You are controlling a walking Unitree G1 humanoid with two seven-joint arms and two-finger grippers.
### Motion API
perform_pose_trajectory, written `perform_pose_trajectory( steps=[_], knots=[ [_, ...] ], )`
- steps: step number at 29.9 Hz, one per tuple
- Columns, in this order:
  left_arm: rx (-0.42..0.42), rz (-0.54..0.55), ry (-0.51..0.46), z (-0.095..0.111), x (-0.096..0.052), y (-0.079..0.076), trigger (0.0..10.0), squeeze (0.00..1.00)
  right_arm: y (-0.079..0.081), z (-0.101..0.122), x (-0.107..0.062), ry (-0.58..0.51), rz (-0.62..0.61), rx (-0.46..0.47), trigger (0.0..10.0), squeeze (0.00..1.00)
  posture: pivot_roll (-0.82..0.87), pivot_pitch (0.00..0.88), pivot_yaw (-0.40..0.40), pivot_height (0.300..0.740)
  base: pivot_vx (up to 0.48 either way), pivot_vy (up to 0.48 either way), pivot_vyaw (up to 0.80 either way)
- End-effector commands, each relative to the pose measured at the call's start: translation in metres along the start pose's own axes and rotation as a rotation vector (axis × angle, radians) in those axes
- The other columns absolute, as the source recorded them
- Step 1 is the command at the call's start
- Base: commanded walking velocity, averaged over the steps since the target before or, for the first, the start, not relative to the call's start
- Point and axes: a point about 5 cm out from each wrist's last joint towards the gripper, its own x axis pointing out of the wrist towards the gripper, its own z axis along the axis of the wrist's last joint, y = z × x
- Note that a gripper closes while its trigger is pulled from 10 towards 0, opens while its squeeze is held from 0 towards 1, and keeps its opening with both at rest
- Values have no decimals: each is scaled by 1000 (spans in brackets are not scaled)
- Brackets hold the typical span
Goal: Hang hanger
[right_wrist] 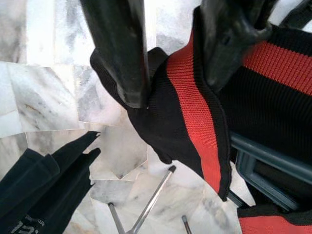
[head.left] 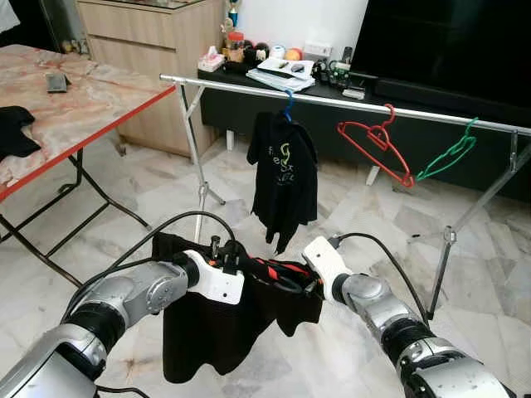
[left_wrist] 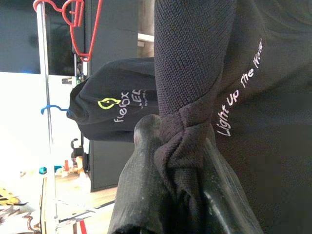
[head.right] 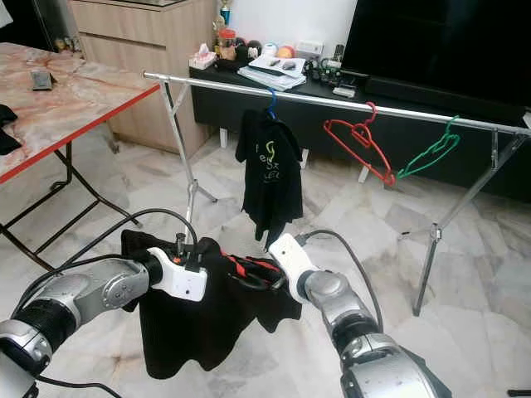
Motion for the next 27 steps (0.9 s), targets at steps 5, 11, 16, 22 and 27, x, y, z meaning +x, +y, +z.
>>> perform_pose_trajectory(
  steps=[5,11,16,22,27],
  knots=[
    [1,7,15,-6,-7,1,10000,0,-17,-22,-10,50,-61,86,0,0,134,29,-98,740,0,0,0],
    [4,-12,17,-7,-10,-5,10000,0,-30,-31,-18,29,-146,230,0,0,136,23,-97,740,0,0,0],
    [2,-67,44,-13,-19,-18,10000,0,-52,-47,-32,9,-318,432,0,0,132,31,-96,740,0,0,0],
    [-24,-85,87,-22,-30,-27,10000,0,-67,-62,-45,3,-464,577,0,0,125,37,-92,740,0,0,0],
    [-148,-46,162,-33,-42,-33,10000,0,-73,-71,-52,-31,-578,750,0,0,124,45,-93,740,0,0,0]
  ],
)
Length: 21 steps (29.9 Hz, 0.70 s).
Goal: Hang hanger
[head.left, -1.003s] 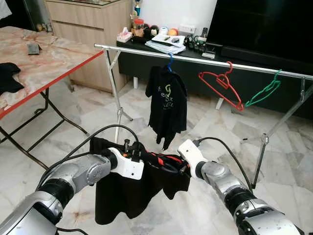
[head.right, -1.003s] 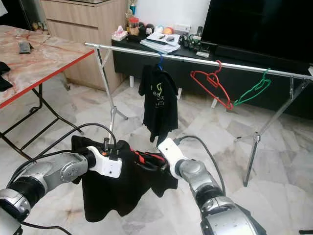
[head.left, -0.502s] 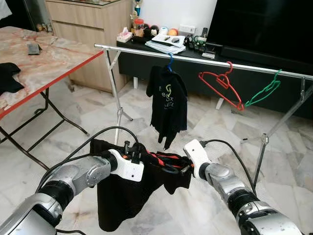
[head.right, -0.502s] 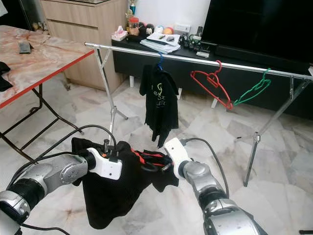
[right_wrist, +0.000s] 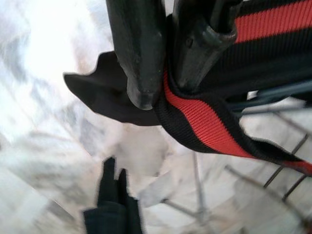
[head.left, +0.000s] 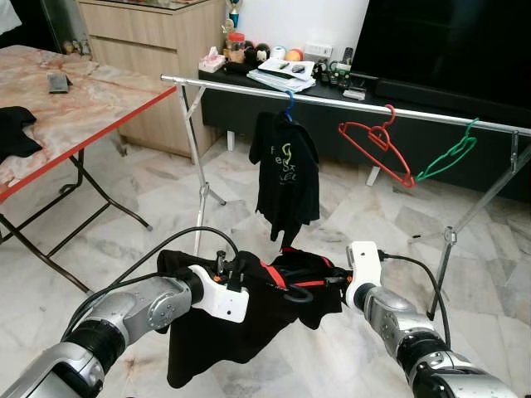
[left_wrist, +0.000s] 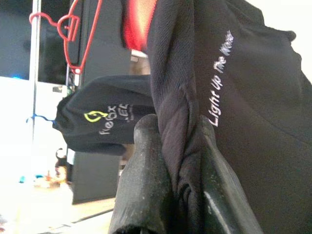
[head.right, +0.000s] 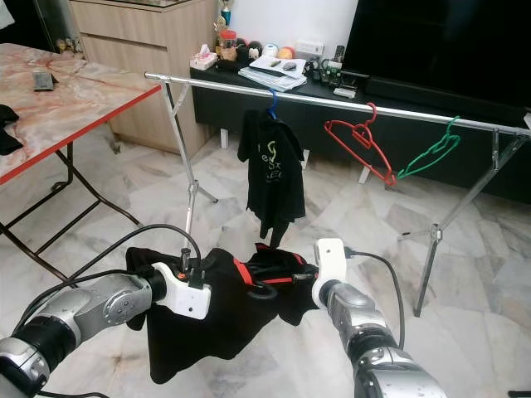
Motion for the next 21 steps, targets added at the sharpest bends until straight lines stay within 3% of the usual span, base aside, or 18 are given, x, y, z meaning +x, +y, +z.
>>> perform_pose_trajectory(
  steps=[1,3,6,10,11,14,15,18,20,21],
  knots=[
    [-51,-21,220,-48,-39,-4,10000,0,-66,7,-24,-54,-333,119,0,0,124,45,-93,740,0,0,0],
    [-93,-10,275,-56,-48,-8,10000,0,-69,7,-25,-77,-364,170,0,0,123,52,-92,740,0,0,0],
    [-127,6,311,-61,-54,-9,10000,0,-70,7,-26,-84,-378,172,0,0,122,53,-90,740,0,0,0],
    [-252,83,359,-70,-66,-9,10000,0,-73,5,-28,-84,-389,175,0,0,120,56,-90,740,0,0,0],
    [-351,125,340,-69,-69,-11,10000,0,-75,4,-29,-81,-401,177,0,0,118,61,-95,740,0,0,0],
    [-438,148,299,-65,-72,-15,10000,0,-76,3,-29,-74,-403,180,0,0,121,62,-97,740,0,0,0],
    [-502,137,214,-54,-72,-19,10000,0,-76,1,-29,-68,-412,176,0,0,122,66,-99,740,0,0,0],
    [-546,105,119,-42,-74,-20,10000,0,-78,2,-30,-69,-430,172,0,0,126,69,-99,740,0,0,0],
    [-544,-116,41,-29,-82,-35,10000,0,-80,4,-31,-74,-454,166,0,0,130,73,-100,740,0,0,0],
    [-544,-116,41,-29,-82,-35,10000,0,-80,4,-31,-74,-454,166,0,0,130,73,-100,740,0,0,0]
  ],
)
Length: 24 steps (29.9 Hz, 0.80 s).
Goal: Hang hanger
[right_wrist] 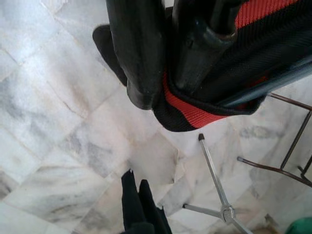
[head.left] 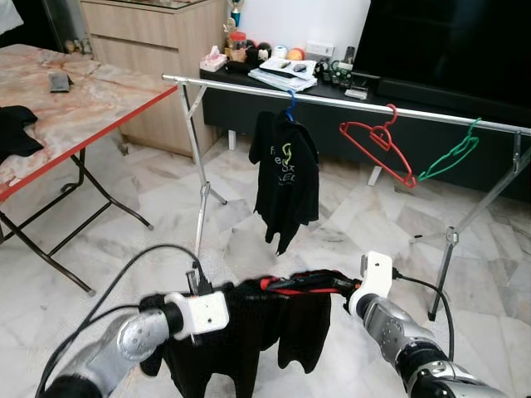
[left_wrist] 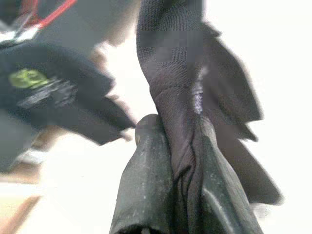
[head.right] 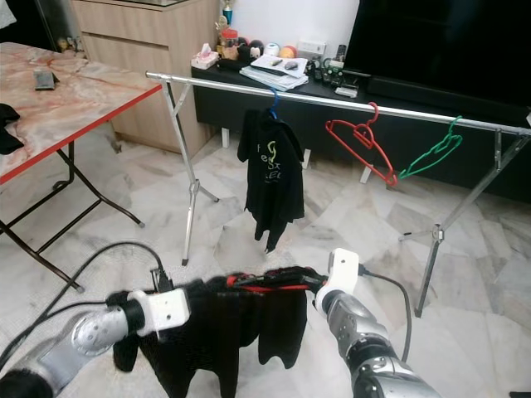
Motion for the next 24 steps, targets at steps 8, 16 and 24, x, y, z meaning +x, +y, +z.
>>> perform_pose_trajectory(
  steps=[8,16,24],
  knots=[
    [-205,-60,101,-23,-69,22,10000,0,-83,40,-30,-154,-413,24,0,0,123,80,-95,740,0,0,0],
    [-212,3,104,-23,-68,24,10000,0,-78,37,-28,-147,-405,15,0,0,127,81,-96,740,0,0,0],
    [-206,15,120,-22,-53,21,10000,0,-34,54,-16,-250,-103,-158,10000,0,126,80,-91,740,0,0,0]
  ],
)
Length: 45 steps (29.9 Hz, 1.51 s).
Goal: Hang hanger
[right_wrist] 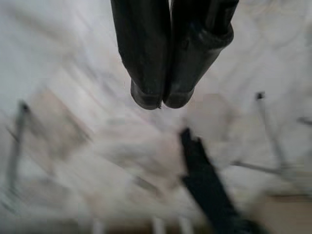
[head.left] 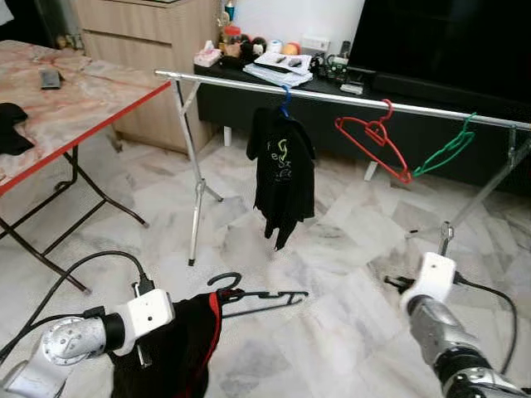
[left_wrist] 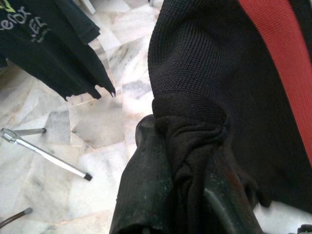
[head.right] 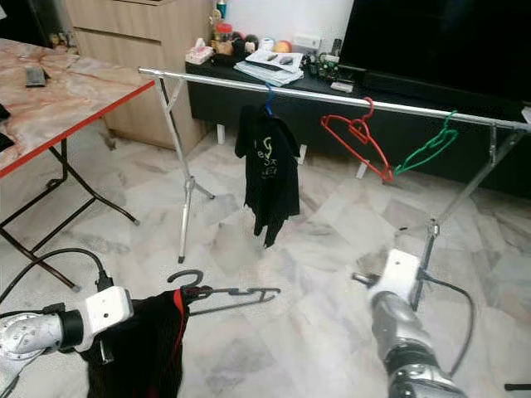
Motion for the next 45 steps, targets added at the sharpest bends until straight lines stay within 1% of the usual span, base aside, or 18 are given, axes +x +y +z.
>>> perform_pose_trajectory(
  steps=[1,4,5,6,7,9,14,15,20,23,25,26,27,33,36,38,42,45],
  knots=[
    [23,8,6,3,3,4,10000,0,8,13,2,-39,68,-62,10000,0,126,80,-91,740,0,0,0],
    [26,4,23,1,9,3,10000,0,22,13,3,-1,200,-191,10000,0,116,74,-86,740,0,0,0],
    [23,-4,20,2,12,2,10000,0,28,17,2,-7,276,-248,10000,1000,116,71,-85,740,0,0,0],
    [20,-12,15,3,15,2,10000,0,35,21,1,-15,362,-309,10000,1000,116,71,-85,740,0,0,0],
    [20,-12,15,3,15,2,10000,0,35,21,1,-15,362,-309,10000,1000,116,71,-85,740,0,0,0],
    [30,-36,4,6,20,2,10000,0,44,36,-1,-48,516,-383,10000,1000,113,63,-86,740,0,0,0],
    [27,-48,-19,10,28,3,10000,0,50,49,-6,-46,669,-495,10000,1000,106,48,-90,740,0,0,0],
    [-3,-36,-49,13,31,4,10000,0,53,49,-8,-35,734,-547,10000,1000,105,42,-91,740,0,0,0],
    [-47,-19,-94,18,36,6,10000,0,56,49,-12,-14,836,-612,10000,1000,106,39,-94,740,0,0,0],
    [-61,-16,-119,22,45,6,10000,0,60,43,-22,44,1043,-718,10000,1000,102,21,-101,740,0,0,0],
    [-63,-16,-126,25,50,6,10000,0,59,35,-25,107,1098,-809,10000,996,101,17,-103,740,0,0,0],
    [-65,-19,-133,27,53,6,10000,0,59,32,-25,128,1105,-845,10000,404,100,15,-104,740,0,0,0],
    [-66,-22,-137,28,54,6,10000,0,59,30,-25,141,1107,-863,10000,0,100,14,-104,740,0,0,0],
    [-40,-39,-134,31,61,6,10000,0,63,23,-26,195,1163,-863,10000,0,104,13,-107,740,0,0,0],
    [-21,-43,-152,38,64,9,10000,0,68,18,-23,180,1128,-903,10000,0,112,22,-111,740,0,0,0],
    [-4,-54,-167,43,65,10,10000,0,72,17,-22,165,1123,-901,10000,0,115,26,-111,740,0,0,0],
    [28,-76,-182,48,67,11,10000,0,74,12,-22,174,1126,-938,10000,0,120,29,-111,740,0,0,0],
    [52,-96,-196,53,69,10,10000,0,75,10,-20,161,1093,-960,10000,0,124,33,-111,740,0,0,0]
  ],
)
